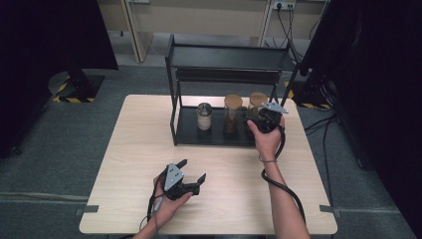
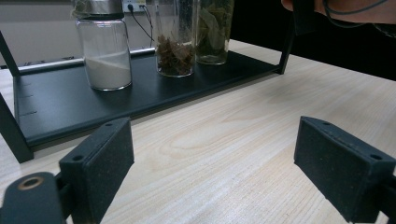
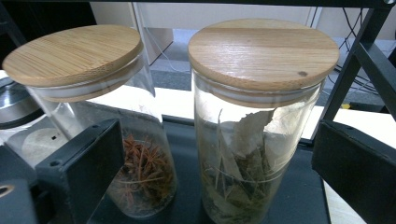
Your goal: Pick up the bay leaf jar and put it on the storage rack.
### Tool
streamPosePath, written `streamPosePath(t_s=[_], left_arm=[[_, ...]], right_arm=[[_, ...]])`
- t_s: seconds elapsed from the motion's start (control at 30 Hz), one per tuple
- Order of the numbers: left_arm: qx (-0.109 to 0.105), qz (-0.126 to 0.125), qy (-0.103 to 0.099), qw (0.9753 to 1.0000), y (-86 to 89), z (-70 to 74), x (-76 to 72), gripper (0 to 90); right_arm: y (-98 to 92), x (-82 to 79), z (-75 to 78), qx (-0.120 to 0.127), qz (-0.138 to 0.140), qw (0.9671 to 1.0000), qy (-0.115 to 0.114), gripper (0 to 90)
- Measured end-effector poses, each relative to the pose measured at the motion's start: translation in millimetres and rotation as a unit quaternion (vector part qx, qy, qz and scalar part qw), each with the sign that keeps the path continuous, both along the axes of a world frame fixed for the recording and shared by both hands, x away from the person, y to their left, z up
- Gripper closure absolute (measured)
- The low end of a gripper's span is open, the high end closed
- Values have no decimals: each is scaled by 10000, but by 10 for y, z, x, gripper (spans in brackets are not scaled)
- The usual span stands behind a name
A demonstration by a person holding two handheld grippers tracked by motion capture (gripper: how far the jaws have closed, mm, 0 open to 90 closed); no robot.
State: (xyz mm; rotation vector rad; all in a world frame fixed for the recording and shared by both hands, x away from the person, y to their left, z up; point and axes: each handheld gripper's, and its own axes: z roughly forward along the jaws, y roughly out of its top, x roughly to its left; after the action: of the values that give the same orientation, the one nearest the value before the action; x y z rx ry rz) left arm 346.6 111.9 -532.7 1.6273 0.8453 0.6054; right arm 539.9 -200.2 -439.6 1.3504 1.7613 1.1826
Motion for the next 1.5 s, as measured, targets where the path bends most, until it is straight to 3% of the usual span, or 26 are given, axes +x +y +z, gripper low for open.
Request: streamPosePath(t_s=[1.5], left_arm=[[-12,7,-4,10000,0,-1,1,118]], right_arm=[[22,-467,37,41,454,9988,-166,22]])
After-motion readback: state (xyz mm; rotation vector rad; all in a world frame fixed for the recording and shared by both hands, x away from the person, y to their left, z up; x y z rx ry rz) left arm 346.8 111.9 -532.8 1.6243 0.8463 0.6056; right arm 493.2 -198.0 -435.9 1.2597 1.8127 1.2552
